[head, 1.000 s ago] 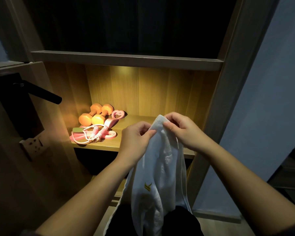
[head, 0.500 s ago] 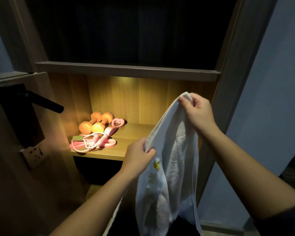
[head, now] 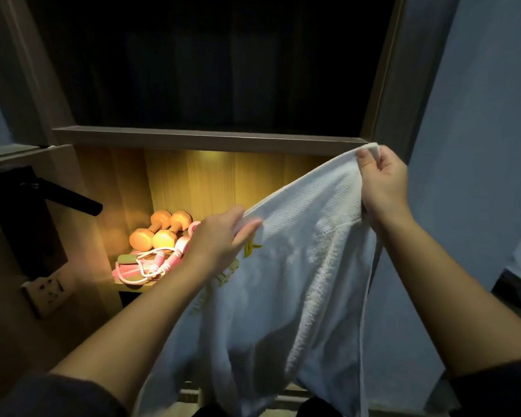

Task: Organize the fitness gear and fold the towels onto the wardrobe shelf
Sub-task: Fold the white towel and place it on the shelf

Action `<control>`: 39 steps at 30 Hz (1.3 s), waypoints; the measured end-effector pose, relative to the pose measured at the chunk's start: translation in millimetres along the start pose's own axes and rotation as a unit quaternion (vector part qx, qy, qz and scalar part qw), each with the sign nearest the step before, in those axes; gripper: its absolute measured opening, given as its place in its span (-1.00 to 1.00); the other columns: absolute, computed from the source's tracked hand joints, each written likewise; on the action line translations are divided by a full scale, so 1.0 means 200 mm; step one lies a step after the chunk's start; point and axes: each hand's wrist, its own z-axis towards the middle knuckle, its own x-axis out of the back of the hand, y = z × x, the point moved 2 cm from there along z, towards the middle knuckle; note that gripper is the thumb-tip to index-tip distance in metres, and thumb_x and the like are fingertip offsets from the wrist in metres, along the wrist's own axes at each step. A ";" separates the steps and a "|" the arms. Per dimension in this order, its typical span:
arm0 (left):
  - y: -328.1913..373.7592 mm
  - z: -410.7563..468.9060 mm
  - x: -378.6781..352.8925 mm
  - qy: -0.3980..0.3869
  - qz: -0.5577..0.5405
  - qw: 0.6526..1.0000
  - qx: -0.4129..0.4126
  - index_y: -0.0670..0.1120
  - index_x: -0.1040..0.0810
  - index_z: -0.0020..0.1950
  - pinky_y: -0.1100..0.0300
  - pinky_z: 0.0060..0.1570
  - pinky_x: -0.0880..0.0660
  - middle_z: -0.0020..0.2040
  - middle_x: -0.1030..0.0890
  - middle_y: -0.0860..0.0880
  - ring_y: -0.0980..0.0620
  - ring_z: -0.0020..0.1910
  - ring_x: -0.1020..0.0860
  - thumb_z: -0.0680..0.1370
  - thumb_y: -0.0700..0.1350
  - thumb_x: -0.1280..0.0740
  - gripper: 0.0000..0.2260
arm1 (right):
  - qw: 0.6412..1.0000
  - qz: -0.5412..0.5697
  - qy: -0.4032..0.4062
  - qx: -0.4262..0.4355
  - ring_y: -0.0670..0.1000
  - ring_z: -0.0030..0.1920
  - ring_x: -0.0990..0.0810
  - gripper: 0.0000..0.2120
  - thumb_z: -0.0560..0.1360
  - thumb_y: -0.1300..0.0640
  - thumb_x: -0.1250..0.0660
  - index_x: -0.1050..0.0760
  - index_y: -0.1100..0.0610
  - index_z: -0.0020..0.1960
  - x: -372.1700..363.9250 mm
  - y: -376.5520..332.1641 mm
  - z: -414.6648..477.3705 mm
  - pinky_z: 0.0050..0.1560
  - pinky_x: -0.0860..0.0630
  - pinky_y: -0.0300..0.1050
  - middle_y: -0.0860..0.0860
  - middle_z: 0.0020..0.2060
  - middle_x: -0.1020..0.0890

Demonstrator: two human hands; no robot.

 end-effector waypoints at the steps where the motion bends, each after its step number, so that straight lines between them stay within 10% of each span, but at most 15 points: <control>1: 0.00 0.00 0.01 -0.011 0.033 0.999 -0.020 -0.03 -0.42 -0.10 0.18 -0.48 -0.27 -0.35 -0.47 0.09 0.13 -0.40 -0.44 0.51 0.32 -0.21 -0.60 | 1.000 -0.001 0.000 0.008 -0.29 -0.34 -0.43 -0.79 0.61 0.02 -0.24 -0.46 -0.02 -0.20 0.00 -0.02 0.01 -0.28 -0.41 -0.34 -0.21 -0.35 -0.50; 5: -0.04 0.00 -0.01 -0.076 0.083 0.993 -0.018 0.04 -0.48 -0.04 0.14 -0.38 -0.48 -0.23 -0.58 0.09 0.08 -0.30 -0.54 0.46 0.21 -0.41 -0.72 | 1.000 -0.011 0.023 0.013 -0.32 -0.34 -0.45 -0.77 0.61 0.03 -0.25 -0.46 -0.03 -0.22 0.01 -0.01 0.01 -0.32 -0.39 -0.43 -0.16 -0.32 -0.50; 13: -0.31 -0.21 -0.07 -0.103 -0.081 0.977 0.169 -0.09 -0.52 -0.22 0.13 -0.30 -0.30 -0.29 -0.54 0.00 0.00 -0.27 -0.48 0.61 -0.05 -0.28 -0.77 | 0.996 -0.036 0.060 -0.057 -0.11 -0.22 -0.46 -0.78 0.62 -0.03 -0.21 -0.48 0.09 -0.08 0.11 0.10 -0.03 -0.18 -0.44 -0.11 -0.08 -0.26 -0.50; 17: -0.20 -0.13 0.02 -0.035 -0.081 0.986 0.145 -0.02 -0.54 -0.11 0.12 -0.21 -0.38 -0.20 -0.57 0.00 -0.01 -0.17 -0.51 0.66 -0.07 -0.19 -0.79 | 0.991 -0.114 -0.072 -0.017 -0.08 -0.19 -0.50 -0.80 0.64 0.04 -0.20 -0.50 0.12 -0.06 0.11 0.03 -0.05 -0.19 -0.44 -0.14 -0.03 -0.21 -0.55; 26: 0.24 0.15 0.26 -0.197 -0.084 0.973 0.090 -0.26 -0.58 -0.12 0.11 -0.26 -0.34 -0.26 -0.54 -0.08 0.00 -0.28 -0.44 0.63 0.01 -0.24 -0.65 | 0.902 0.033 -0.429 -0.027 -0.05 0.13 -0.59 -0.67 0.54 -0.06 -0.29 -0.53 0.07 0.23 -0.05 -0.16 -0.28 0.10 -0.60 -0.15 -0.04 0.16 -0.54; 30: 0.24 0.06 0.22 -0.315 -0.171 0.905 0.231 -0.21 -0.63 -0.11 0.25 -0.29 -0.54 -0.29 -0.70 -0.04 0.08 -0.34 -0.62 0.58 0.00 -0.35 -0.72 | 0.878 0.040 -0.475 -0.052 0.22 -0.10 -0.55 -0.59 0.53 -0.05 -0.27 -0.54 0.30 0.10 -0.10 -0.10 -0.41 -0.07 -0.49 0.03 0.18 -0.06 -0.59; 34: 0.15 -0.18 0.04 -0.412 -0.232 0.816 0.332 -0.25 -0.64 0.04 -0.02 0.15 -0.52 0.02 -0.67 -0.24 -0.13 -0.05 -0.63 0.58 -0.05 -0.34 -0.74 | 0.845 0.031 -0.516 -0.140 -0.05 -0.35 -0.38 -0.71 0.60 0.05 -0.29 -0.48 0.27 -0.14 -0.13 0.09 -0.64 -0.30 -0.29 -0.15 0.03 -0.34 -0.45; 39: 0.02 -0.52 -0.24 -0.476 -0.332 0.686 0.438 -0.26 -0.50 0.35 -0.15 0.37 -0.36 0.28 -0.55 -0.29 -0.29 0.30 -0.49 0.59 -0.08 -0.28 -0.62 | 0.791 0.037 -0.532 -0.299 -0.04 -0.20 -0.49 -0.82 0.59 0.13 -0.29 -0.48 0.13 -0.18 -0.13 0.34 -0.92 -0.13 -0.37 -0.13 0.02 -0.25 -0.54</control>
